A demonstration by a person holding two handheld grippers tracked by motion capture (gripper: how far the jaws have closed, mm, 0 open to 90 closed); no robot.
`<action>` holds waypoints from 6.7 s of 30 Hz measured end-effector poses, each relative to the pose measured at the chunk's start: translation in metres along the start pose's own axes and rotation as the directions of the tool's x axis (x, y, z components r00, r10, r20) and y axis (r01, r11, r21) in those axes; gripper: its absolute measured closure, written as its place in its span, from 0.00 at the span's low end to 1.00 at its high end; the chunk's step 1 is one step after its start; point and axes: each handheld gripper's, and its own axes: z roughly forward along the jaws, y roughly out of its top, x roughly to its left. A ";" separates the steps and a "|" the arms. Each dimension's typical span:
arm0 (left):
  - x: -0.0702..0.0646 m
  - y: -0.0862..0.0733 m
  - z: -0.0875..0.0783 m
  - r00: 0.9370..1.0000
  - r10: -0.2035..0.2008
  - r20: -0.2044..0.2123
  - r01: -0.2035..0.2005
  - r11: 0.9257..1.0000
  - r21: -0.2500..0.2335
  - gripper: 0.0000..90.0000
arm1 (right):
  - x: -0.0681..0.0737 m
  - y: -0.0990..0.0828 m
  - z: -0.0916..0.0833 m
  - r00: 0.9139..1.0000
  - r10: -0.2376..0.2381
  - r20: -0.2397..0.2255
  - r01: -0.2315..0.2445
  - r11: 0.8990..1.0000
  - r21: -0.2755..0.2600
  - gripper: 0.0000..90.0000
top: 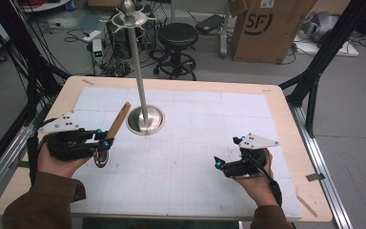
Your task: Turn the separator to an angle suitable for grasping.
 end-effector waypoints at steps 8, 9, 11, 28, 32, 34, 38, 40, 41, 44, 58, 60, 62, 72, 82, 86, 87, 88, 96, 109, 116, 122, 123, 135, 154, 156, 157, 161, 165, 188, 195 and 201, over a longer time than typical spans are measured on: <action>0.000 0.007 -0.005 1.000 0.015 -0.014 -0.016 0.997 -0.077 0.77 | 0.001 0.001 0.000 1.000 0.001 -0.008 -0.001 1.000 -0.006 0.01; 0.000 0.008 -0.006 1.000 0.017 -0.017 -0.019 0.996 -0.087 0.77 | 0.001 0.001 0.000 1.000 0.001 -0.008 -0.001 1.000 -0.006 0.01; 0.000 0.012 -0.008 0.999 0.024 -0.026 -0.026 0.994 -0.103 0.77 | 0.000 0.001 0.000 1.000 0.002 -0.009 -0.002 1.000 -0.004 0.01; 0.014 0.045 -0.014 0.999 0.035 -0.026 -0.038 0.987 -0.157 0.77 | -0.001 0.001 0.000 1.000 0.005 -0.013 -0.005 1.000 -0.007 0.01; 0.017 0.050 -0.016 0.999 0.042 -0.019 -0.045 0.985 -0.169 0.77 | -0.001 0.001 0.000 1.000 0.002 -0.014 -0.002 1.000 -0.008 0.01; 0.018 0.052 -0.016 0.999 0.049 -0.013 -0.050 0.983 -0.174 0.77 | -0.001 0.001 0.000 1.000 0.003 -0.015 -0.003 1.000 -0.006 0.01; 0.021 0.057 -0.015 0.999 0.040 0.004 -0.039 0.983 -0.177 0.77 | -0.002 0.000 0.000 1.000 0.005 -0.017 -0.006 1.000 -0.008 0.01; 0.022 0.059 -0.015 0.999 0.041 0.004 -0.039 0.983 -0.178 0.77 | -0.002 0.000 0.000 1.000 0.003 -0.016 -0.003 1.000 -0.006 0.01; 0.023 0.061 -0.015 0.999 0.040 0.015 -0.036 0.983 -0.182 0.77 | -0.001 0.000 0.000 1.000 0.004 -0.015 -0.004 1.000 -0.006 0.01; 0.027 0.066 -0.018 0.999 0.040 0.029 -0.033 0.979 -0.199 0.77 | -0.001 0.000 0.000 1.000 0.003 -0.016 -0.003 1.000 -0.009 0.01; 0.038 0.099 -0.026 0.999 0.049 0.004 -0.047 0.972 -0.228 0.77 | -0.001 0.001 0.001 1.000 0.001 -0.017 -0.001 1.000 -0.006 0.01; 0.040 0.103 -0.026 0.999 0.052 -0.009 -0.052 0.972 -0.227 0.77 | -0.001 0.000 0.001 1.000 -0.001 -0.017 0.001 1.000 -0.004 0.01; 0.041 0.106 -0.026 0.998 0.051 -0.020 -0.054 0.973 -0.222 0.77 | 0.000 0.001 0.001 1.000 0.000 -0.017 0.000 1.000 -0.003 0.01; 0.048 0.120 -0.027 0.996 0.051 -0.070 -0.064 0.976 -0.208 0.77 | -0.001 0.001 0.001 1.000 0.002 -0.017 -0.002 1.000 -0.006 0.01; 0.057 0.124 -0.023 0.994 0.042 -0.100 -0.060 0.981 -0.186 0.77 | -0.003 -0.001 0.000 1.000 0.008 -0.017 -0.008 1.000 -0.004 0.01; 0.059 0.124 -0.022 0.994 0.034 -0.101 -0.053 0.980 -0.190 0.77 | -0.002 -0.001 0.000 1.000 0.006 -0.019 -0.006 1.000 -0.005 0.01; 0.059 0.124 -0.022 0.994 0.033 -0.101 -0.052 0.980 -0.190 0.77 | -0.002 -0.001 0.000 1.000 0.006 -0.018 -0.006 1.000 -0.005 0.01; 0.060 0.124 -0.021 0.994 0.034 -0.102 -0.052 0.981 -0.186 0.77 | -0.002 -0.001 0.000 1.000 0.007 -0.018 -0.007 1.000 -0.004 0.01; 0.060 0.126 -0.014 0.993 0.031 -0.110 -0.049 0.984 -0.172 0.77 | -0.002 -0.001 0.001 1.000 0.008 -0.016 -0.008 1.000 -0.003 0.01; 0.060 0.131 -0.001 0.990 0.048 -0.133 -0.067 0.988 -0.140 0.77 | -0.004 -0.001 -0.001 1.000 0.009 -0.017 -0.009 1.000 -0.007 0.01; 0.058 0.131 0.005 0.987 0.051 -0.151 -0.070 0.990 -0.122 0.77 | -0.004 -0.001 -0.001 1.000 0.014 -0.017 -0.014 1.000 -0.011 0.01; 0.061 0.131 0.003 0.984 0.037 -0.176 -0.058 0.991 -0.120 0.77 | -0.004 -0.001 -0.001 1.000 0.012 -0.017 -0.013 1.000 -0.011 0.01; 0.062 0.131 0.002 0.983 0.027 -0.179 -0.050 0.991 -0.123 0.77 | -0.004 -0.001 -0.001 1.000 0.014 -0.017 -0.014 1.000 -0.011 0.01; 0.070 0.130 0.007 0.983 0.006 -0.184 -0.029 0.993 -0.119 0.77 | -0.004 -0.001 0.000 1.000 0.012 -0.018 -0.012 1.000 -0.005 0.01; 0.074 0.132 0.020 0.988 -0.011 -0.153 -0.005 0.995 -0.102 0.76 | -0.006 -0.002 -0.001 1.000 0.017 -0.017 -0.017 1.000 -0.010 0.01; 0.075 0.132 0.019 0.988 -0.012 -0.152 -0.004 0.995 -0.101 0.76 | -0.005 -0.002 -0.001 1.000 0.017 -0.018 -0.018 1.000 -0.010 0.01; 0.075 0.132 0.019 0.989 -0.018 -0.145 0.001 0.994 -0.112 0.74 | -0.005 -0.002 -0.001 1.000 0.018 -0.019 -0.018 1.000 -0.010 0.01; 0.075 0.131 0.017 0.990 -0.019 -0.142 0.003 0.994 -0.108 0.67 | -0.005 -0.002 -0.001 1.000 0.019 -0.018 -0.019 1.000 -0.009 0.01; 0.073 0.131 0.015 0.990 -0.016 -0.142 0.002 0.996 -0.093 0.61 | -0.005 -0.002 -0.001 1.000 0.016 -0.018 -0.016 1.000 -0.009 0.01; 0.061 0.116 -0.005 0.989 -0.050 -0.138 0.042 0.997 -0.059 0.35 | -0.005 -0.002 -0.001 1.000 0.013 -0.021 -0.013 1.000 -0.010 0.01; 0.052 0.112 -0.005 0.993 -0.019 -0.113 0.013 0.998 -0.055 0.27 | -0.005 -0.001 -0.001 1.000 0.015 -0.025 -0.015 1.000 -0.012 0.01; 0.047 0.108 -0.009 0.994 -0.007 -0.107 0.002 0.999 -0.053 0.24 | -0.005 -0.001 -0.001 1.000 0.015 -0.023 -0.015 1.000 -0.011 0.01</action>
